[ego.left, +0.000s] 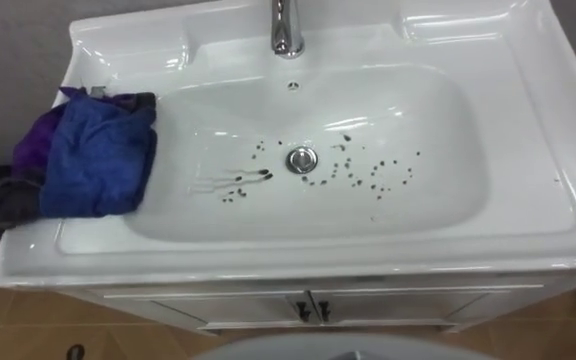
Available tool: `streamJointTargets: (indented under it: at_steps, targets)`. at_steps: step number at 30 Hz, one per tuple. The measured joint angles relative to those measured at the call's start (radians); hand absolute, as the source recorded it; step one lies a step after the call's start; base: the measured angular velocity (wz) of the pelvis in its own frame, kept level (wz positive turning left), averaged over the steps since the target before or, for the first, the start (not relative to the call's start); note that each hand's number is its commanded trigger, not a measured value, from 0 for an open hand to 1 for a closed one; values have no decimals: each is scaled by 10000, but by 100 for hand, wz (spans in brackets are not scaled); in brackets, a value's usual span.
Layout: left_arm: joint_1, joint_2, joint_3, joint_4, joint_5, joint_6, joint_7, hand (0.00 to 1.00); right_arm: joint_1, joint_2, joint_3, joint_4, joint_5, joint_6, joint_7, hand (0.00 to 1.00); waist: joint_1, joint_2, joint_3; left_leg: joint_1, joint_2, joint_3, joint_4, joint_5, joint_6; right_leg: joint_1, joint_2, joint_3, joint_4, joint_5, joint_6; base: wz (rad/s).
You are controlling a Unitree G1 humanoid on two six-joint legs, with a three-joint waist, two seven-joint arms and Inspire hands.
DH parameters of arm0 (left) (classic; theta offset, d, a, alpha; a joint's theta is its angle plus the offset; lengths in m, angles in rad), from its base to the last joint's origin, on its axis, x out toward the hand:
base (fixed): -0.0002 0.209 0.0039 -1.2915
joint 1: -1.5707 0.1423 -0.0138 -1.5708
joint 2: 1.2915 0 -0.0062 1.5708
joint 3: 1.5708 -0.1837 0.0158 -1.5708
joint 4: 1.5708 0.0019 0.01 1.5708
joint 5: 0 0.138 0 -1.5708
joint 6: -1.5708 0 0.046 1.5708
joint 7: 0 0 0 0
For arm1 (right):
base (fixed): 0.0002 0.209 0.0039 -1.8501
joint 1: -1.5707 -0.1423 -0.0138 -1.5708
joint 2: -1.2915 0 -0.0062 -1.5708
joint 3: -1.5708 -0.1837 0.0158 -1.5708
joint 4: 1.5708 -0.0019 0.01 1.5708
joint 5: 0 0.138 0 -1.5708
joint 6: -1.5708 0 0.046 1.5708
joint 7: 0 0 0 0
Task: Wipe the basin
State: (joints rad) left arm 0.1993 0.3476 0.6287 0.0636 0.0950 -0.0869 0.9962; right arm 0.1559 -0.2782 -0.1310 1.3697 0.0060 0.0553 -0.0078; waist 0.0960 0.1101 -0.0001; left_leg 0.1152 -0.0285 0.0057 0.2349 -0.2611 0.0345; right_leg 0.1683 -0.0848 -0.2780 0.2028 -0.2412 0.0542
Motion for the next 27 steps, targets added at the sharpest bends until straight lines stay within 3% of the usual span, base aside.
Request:
streamJointTargets:
  at_steps: [4, 10, 15, 19, 25, 27]
  targets:
    - [-529, 12, -59, -56, 289, -10, -343, 0, 3, 76, 7, 31, -81, -17, 178, 0, -209, -43, 89, 6, 1, 37, -4, -1, 1, 33, 1, 85, -12, 0, 0, -6]
    - [-571, 11, -162, -88, 397, -9, -526, 0, 18, 157, 30, 27, -66, -15, 342, 0, -385, -74, 77, 13, -2, 142, -136, -3, 3, -105, 57, 295, -11, 18, -27, -8]
    - [-373, -34, -1210, -19, 470, 17, -874, 0, 2, 158, 209, 56, -37, 31, 552, 0, -464, -154, 71, 137, -1, 180, -160, 1, 3, -72, 59, 318, -9, 18, -27, -5]
    - [-319, -195, -2122, 454, 794, 256, -1657, 0, -198, 172, 216, 17, -125, 109, 548, 0, -566, -245, 54, 165, 1, 230, -208, 1, 4, -98, 61, 427, -12, 18, -27, -6]
    - [-271, -319, -2850, 935, 796, 549, -2061, 0, -359, 174, 343, -145, -100, 306, 527, 0, -619, -324, 38, 230, 19, 394, -229, 1, 4, -107, 79, 572, -39, 22, -32, -9]
    - [-265, -492, -3007, 1065, 795, 668, -2285, 0, -366, 202, 419, -143, -113, 304, 529, 0, -697, -314, 27, 266, 21, 414, -284, 1, 4, -81, 88, 593, -111, 33, -45, -6]
